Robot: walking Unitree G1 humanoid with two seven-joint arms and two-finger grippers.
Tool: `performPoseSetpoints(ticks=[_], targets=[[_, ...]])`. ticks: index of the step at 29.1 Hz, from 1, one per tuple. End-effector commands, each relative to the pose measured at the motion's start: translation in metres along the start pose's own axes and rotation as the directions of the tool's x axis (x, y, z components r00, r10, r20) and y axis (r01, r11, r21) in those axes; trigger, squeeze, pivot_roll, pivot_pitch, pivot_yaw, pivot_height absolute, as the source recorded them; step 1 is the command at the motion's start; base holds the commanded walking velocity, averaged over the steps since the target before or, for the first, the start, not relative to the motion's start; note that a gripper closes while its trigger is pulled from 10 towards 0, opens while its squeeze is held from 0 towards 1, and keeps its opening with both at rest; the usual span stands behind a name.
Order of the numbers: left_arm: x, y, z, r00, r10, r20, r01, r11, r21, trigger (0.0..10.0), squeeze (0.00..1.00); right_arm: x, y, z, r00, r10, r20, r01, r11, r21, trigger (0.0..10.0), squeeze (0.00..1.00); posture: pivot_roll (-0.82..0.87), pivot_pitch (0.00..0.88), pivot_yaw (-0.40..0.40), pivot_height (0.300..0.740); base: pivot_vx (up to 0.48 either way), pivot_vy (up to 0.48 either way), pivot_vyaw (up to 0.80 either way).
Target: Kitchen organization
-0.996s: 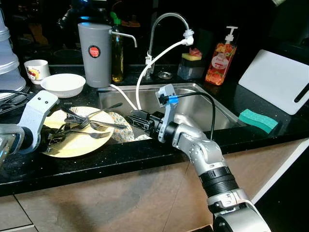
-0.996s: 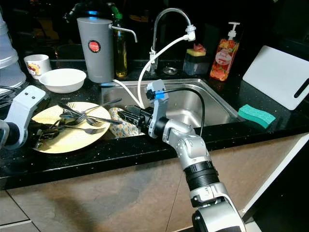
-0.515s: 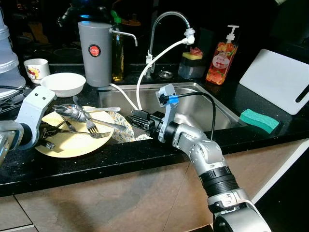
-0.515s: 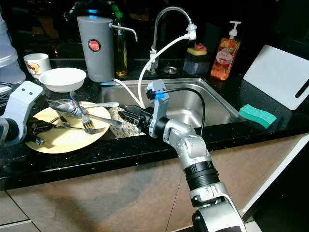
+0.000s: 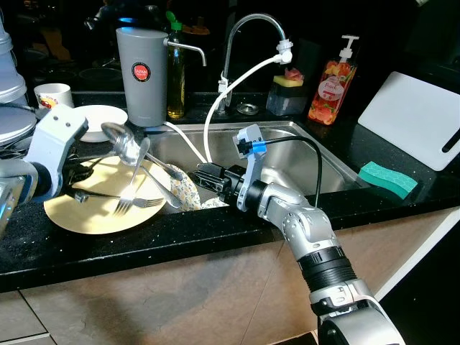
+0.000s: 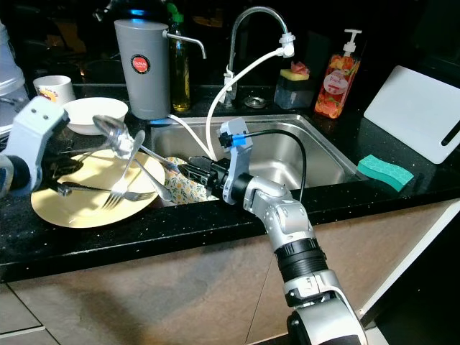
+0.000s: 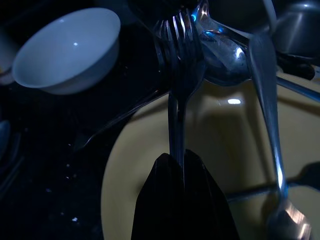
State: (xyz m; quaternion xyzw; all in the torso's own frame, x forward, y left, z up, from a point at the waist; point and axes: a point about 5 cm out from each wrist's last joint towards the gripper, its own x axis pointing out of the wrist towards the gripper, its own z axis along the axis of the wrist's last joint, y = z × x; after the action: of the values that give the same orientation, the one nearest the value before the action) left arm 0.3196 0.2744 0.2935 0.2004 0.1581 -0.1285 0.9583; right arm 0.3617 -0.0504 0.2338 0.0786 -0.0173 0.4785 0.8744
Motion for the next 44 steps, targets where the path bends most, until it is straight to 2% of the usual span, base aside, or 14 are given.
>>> performPoseSetpoints(ticks=[1,12,21,24,32,35,37,39,41,43,44], targets=[[-0.005,0.004,0.012,0.998,0.028,0.054,-0.029,0.999,0.019,0.0,0.0,0.0,-0.002,0.002,1.0,0.0,-0.012,0.0,1.0,-0.006,10.0,0.0,0.02,0.016,-0.101,0.74,0.0,0.0,0.0],[-0.011,0.009,0.026,0.989,0.086,0.122,-0.09,0.996,0.026,0.0,0.0,0.0,-0.001,0.003,1.0,0.01,-0.009,-0.01,1.0,-0.011,10.0,0.0,0.02,0.015,-0.1,0.74,0.0,0.0,0.0],[-0.02,0.029,0.037,0.946,0.256,0.199,-0.26,0.966,-0.005,0.0,0.0,0.001,0.0,0.004,1.0,0.017,-0.008,-0.017,1.0,-0.014,10.0,0.0,0.02,0.015,-0.101,0.74,0.0,0.0,0.0],[-0.023,0.032,0.039,0.935,0.285,0.209,-0.29,0.957,-0.007,0.0,0.0,0.001,0.001,0.004,1.0,0.019,-0.009,-0.019,1.0,-0.014,10.0,0.0,0.02,0.013,-0.103,0.74,0.0,0.0,0.0],[-0.024,0.032,0.045,0.921,0.291,0.26,-0.296,0.955,-0.023,0.0,0.0,0.001,0.001,0.004,1.0,0.025,-0.009,-0.025,1.0,-0.014,10.0,0.0,0.02,0.013,-0.105,0.74,0.0,0.0,0.0],[-0.025,0.032,0.053,0.898,0.302,0.319,-0.307,0.951,-0.037,0.0,0.0,0.002,0.001,0.004,1.0,0.027,-0.009,-0.027,1.0,-0.015,10.0,0.0,0.02,0.013,-0.105,0.74,0.0,0.0,0.0],[-0.025,0.03,0.059,0.885,0.284,0.369,-0.289,0.956,-0.043,0.0,0.0,0.002,0.001,0.005,1.0,0.026,-0.007,-0.026,1.0,-0.015,10.0,0.0,0.02,0.01,-0.104,0.74,0.0,0.0,0.0],[-0.017,0.013,0.071,0.854,0.166,0.494,-0.133,0.986,-0.101,0.0,0.0,0.002,0.001,0.006,1.0,0.02,0.003,-0.02,1.0,-0.013,10.0,0.0,0.02,0.01,-0.104,0.74,0.0,0.0,0.0],[-0.014,0.009,0.072,0.851,0.147,0.505,-0.107,0.988,-0.108,0.0,0.0,0.002,0.001,0.006,1.0,0.018,0.005,-0.018,1.0,-0.013,10.0,0.0,0.02,0.01,-0.104,0.74,0.0,0.0,0.0],[-0.004,0.0,0.065,0.87,0.119,0.479,-0.07,0.99,-0.119,0.0,0.0,0.003,0.002,0.007,1.0,0.016,0.011,-0.016,1.0,-0.012,10.0,0.0,0.02,0.004,-0.103,0.74,0.0,0.0,0.0],[-0.004,0.0,0.065,0.87,0.119,0.479,-0.07,0.99,-0.119,0.0,0.0,0.003,0.002,0.007,1.0,0.016,0.011,-0.016,1.0,-0.012,10.0,0.0,0.02,0.004,-0.103,0.74,0.0,0.0,0.0]])
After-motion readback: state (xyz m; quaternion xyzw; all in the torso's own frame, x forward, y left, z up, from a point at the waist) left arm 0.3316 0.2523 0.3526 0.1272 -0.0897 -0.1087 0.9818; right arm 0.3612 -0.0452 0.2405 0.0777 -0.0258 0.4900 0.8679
